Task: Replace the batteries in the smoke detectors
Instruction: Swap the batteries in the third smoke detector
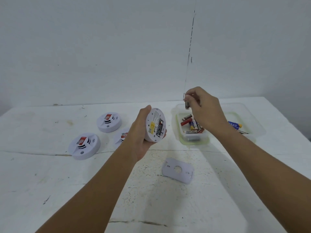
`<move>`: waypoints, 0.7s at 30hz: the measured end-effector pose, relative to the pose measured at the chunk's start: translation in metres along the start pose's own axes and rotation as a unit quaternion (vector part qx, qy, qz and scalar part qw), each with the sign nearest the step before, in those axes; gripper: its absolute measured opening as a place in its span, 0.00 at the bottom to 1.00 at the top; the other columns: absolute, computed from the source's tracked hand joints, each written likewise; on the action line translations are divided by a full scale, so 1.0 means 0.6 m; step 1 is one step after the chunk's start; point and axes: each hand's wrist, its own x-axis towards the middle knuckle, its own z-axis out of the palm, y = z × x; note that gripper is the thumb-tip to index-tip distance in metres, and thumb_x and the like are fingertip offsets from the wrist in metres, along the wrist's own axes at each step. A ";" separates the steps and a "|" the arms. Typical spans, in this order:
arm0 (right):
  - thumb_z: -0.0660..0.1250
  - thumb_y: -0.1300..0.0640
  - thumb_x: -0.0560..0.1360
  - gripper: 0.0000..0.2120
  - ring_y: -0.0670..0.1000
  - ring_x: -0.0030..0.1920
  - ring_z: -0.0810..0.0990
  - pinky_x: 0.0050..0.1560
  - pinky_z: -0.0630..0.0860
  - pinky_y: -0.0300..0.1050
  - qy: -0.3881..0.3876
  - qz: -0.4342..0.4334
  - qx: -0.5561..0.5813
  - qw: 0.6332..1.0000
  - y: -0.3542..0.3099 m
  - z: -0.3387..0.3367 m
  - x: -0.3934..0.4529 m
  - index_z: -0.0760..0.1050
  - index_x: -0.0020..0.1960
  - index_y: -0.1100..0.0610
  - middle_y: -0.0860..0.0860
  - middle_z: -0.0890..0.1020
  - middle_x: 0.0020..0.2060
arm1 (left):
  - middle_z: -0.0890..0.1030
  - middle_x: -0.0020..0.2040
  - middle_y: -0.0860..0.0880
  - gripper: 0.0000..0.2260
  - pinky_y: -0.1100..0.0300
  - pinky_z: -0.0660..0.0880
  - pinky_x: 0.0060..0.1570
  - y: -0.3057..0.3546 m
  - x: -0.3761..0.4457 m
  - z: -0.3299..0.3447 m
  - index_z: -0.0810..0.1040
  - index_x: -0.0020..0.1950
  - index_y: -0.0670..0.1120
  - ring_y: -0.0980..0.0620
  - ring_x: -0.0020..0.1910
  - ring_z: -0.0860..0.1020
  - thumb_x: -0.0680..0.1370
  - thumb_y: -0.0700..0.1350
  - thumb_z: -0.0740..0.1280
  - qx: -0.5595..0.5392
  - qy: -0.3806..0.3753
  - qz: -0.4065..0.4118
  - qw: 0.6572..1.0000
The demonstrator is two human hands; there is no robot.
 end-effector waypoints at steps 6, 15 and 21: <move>0.68 0.56 0.83 0.06 0.45 0.41 0.85 0.46 0.81 0.43 -0.025 -0.023 0.126 0.991 -0.052 -0.008 -0.100 0.79 0.60 0.52 0.49 0.87 0.42 | 0.86 0.53 0.43 0.21 0.45 0.81 0.59 -0.015 -0.028 -0.001 0.81 0.66 0.44 0.43 0.51 0.82 0.81 0.58 0.67 -0.007 -0.017 0.006 1.000; 0.70 0.52 0.82 0.03 0.54 0.46 0.86 0.53 0.81 0.61 -0.020 0.048 0.201 0.978 -0.037 0.047 -0.175 0.79 0.54 0.45 0.49 0.86 0.41 | 0.86 0.52 0.42 0.18 0.46 0.79 0.58 -0.050 -0.057 -0.002 0.83 0.60 0.46 0.45 0.47 0.86 0.83 0.59 0.63 -0.045 -0.042 0.002 0.998; 0.71 0.55 0.81 0.06 0.55 0.42 0.85 0.56 0.83 0.61 0.011 0.135 0.316 0.939 -0.043 0.064 -0.192 0.78 0.57 0.47 0.55 0.86 0.38 | 0.85 0.52 0.41 0.19 0.45 0.75 0.65 -0.068 -0.067 -0.001 0.83 0.59 0.45 0.44 0.51 0.81 0.82 0.58 0.64 -0.085 -0.049 -0.028 0.995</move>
